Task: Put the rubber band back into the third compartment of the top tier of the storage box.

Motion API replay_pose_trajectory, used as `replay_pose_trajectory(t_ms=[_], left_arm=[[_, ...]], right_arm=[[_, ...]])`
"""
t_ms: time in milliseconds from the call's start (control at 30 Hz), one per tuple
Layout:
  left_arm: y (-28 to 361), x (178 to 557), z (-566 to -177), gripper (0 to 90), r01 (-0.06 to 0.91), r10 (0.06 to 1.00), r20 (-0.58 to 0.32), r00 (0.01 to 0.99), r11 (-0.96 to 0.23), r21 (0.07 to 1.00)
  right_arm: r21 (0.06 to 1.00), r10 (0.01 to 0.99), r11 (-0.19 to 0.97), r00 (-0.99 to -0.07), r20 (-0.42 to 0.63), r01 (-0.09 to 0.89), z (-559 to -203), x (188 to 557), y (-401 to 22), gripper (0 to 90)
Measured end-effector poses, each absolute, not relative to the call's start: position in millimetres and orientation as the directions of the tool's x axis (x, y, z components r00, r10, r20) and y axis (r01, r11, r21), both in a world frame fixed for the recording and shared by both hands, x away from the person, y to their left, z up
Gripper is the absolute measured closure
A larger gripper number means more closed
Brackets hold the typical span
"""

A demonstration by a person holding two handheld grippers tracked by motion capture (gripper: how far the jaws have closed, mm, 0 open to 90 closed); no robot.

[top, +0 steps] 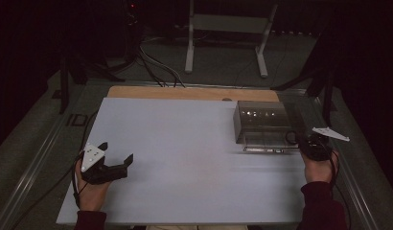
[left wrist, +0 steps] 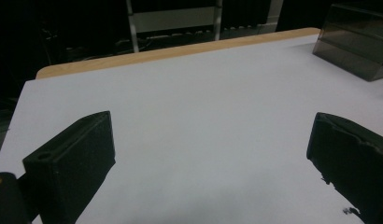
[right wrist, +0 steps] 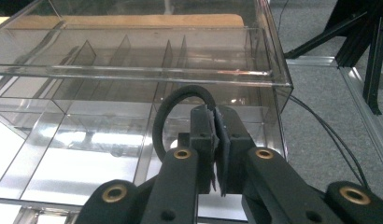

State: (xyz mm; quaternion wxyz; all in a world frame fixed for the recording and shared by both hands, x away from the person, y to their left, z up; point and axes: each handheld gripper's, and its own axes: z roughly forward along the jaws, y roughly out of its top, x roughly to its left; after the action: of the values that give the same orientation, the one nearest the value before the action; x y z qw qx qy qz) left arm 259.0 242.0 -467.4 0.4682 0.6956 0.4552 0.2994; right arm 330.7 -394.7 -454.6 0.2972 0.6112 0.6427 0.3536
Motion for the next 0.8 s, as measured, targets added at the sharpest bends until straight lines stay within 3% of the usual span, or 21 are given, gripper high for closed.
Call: replay_pose_trajectory(t_ms=[800], left_arm=[[255, 253, -474, 2.1, 0.381, 0.929, -0.018, 0.369, -0.133, 0.915]], right_arm=[[0.78, 0.996, 0.029, -0.084, 0.031, 0.625, -458, 333, -395, 84.6]])
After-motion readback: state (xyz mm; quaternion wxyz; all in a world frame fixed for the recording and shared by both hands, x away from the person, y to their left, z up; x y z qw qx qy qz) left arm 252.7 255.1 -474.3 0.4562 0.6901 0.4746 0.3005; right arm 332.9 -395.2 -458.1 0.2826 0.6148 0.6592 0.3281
